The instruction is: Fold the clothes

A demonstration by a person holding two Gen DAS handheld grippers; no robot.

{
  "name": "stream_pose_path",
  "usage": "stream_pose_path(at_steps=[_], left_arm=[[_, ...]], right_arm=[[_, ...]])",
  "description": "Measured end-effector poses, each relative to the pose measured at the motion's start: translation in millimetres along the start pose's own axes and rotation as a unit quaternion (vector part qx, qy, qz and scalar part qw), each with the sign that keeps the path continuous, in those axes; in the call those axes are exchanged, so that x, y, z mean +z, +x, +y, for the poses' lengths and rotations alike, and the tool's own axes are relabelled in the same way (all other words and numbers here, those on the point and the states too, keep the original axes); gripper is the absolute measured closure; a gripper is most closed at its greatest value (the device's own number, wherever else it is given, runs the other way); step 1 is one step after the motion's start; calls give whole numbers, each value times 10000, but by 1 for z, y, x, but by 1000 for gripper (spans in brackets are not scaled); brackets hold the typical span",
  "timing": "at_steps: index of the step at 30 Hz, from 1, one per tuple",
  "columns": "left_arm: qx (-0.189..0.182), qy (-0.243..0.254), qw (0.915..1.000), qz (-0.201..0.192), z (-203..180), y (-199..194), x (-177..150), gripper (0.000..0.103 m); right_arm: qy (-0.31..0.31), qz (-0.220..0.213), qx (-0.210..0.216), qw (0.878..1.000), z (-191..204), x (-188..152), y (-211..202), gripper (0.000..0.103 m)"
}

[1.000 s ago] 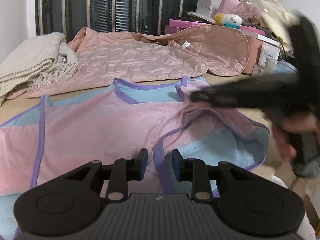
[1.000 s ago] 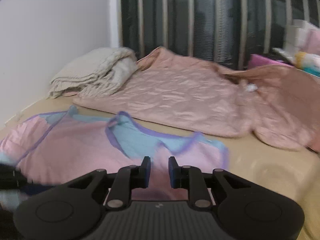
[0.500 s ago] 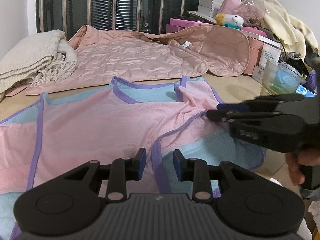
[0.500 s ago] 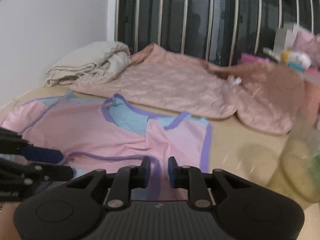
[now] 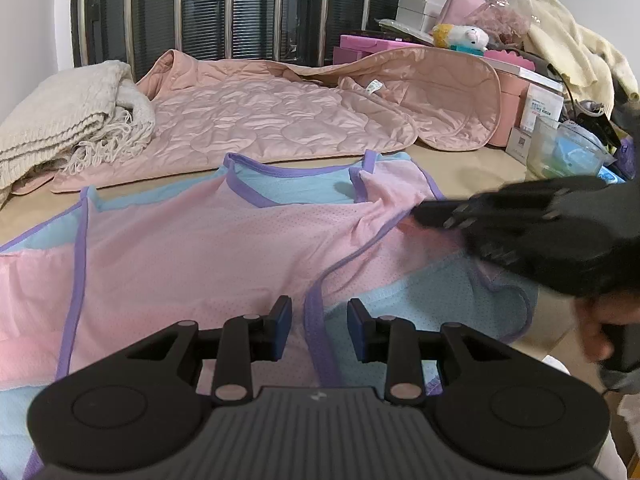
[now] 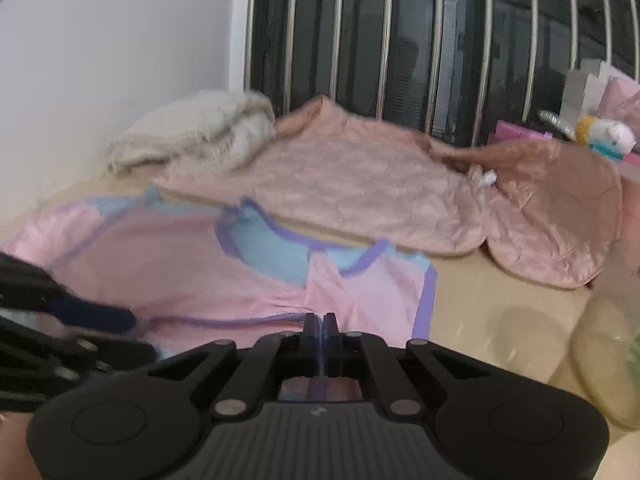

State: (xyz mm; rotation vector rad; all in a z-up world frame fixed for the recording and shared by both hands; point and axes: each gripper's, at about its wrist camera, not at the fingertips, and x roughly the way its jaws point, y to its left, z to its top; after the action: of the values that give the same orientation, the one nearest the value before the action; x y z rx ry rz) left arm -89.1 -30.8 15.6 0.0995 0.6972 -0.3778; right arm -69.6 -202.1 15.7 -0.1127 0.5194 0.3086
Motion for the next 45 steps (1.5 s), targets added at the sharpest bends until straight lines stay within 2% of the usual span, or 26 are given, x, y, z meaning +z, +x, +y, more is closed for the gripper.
stream_pose_path(at_steps=[2,5,9,11,12,13,15,17,19,21,23,24,25,29,31,34,37,39,40,41,43,45], left_arm=[[-9,-17,10000,-7,1,0,0,72],[-68,-93,9999,-7,3,0,0,69],[-340,-356,9988,52,14,-4,2,67],[-479,-485,9977,21,20,-11,3,67],[-549,-548,9970,4,23,-14,4,67],[-615,-596,9963,-58,25,-17,6,66],[-698,-646,9953,-186,24,-20,11,66],[-711,-579,9955,-251,18,-17,15,66],[-704,-489,9962,-136,11,-7,16,67],[-681,-283,9973,54,2,0,13,76],[-610,-94,9980,115,-3,1,8,80],[-607,-76,9981,97,-3,0,7,80],[-603,-58,9981,80,-3,-1,5,80],[-700,-295,9970,116,7,-7,6,79],[-760,-416,9962,4,13,-17,8,78],[-559,-648,9962,-131,29,-30,13,75],[55,-743,9971,-129,47,-34,13,75],[407,-855,9955,-63,61,-38,7,75],[500,-895,9947,-35,68,-42,3,75],[565,-939,9940,-22,77,-47,-3,74],[572,-900,9943,-8,93,-58,-14,72],[494,-701,9963,-7,104,-69,-23,68]], right_arm=[[219,-262,74,9994,-3,3,-22,101],[317,-383,274,9984,-2,-2,-38,101],[326,212,280,9989,2,-21,-24,101],[456,224,310,9982,-1,-21,-28,100],[514,222,330,9979,-2,-21,-29,97],[549,186,371,9976,-3,-19,-27,88],[619,116,451,9970,-5,-13,-24,78],[688,45,532,9962,-7,-8,-20,78],[757,-26,613,9952,-9,-3,-16,78],[802,131,677,9944,-8,-5,-5,79],[859,368,487,9944,-7,-13,4,91],[875,318,317,9952,-8,-16,1,93],[908,275,175,9953,-11,-18,-3,90],[1017,51,40,9948,-19,-18,-24,84],[1042,-88,63,9945,-24,-17,-35,77],[1096,-192,-68,9938,-32,-3,-26,77],[926,-154,-324,9951,-32,18,6,77],[1026,15,-303,9943,-35,27,36,78],[1114,286,-288,9929,-39,29,52,80],[1184,497,-320,9912,-42,30,65,80],[1207,485,-705,9890,-47,30,65,78],[1327,438,-697,9877,-46,29,48,77]])
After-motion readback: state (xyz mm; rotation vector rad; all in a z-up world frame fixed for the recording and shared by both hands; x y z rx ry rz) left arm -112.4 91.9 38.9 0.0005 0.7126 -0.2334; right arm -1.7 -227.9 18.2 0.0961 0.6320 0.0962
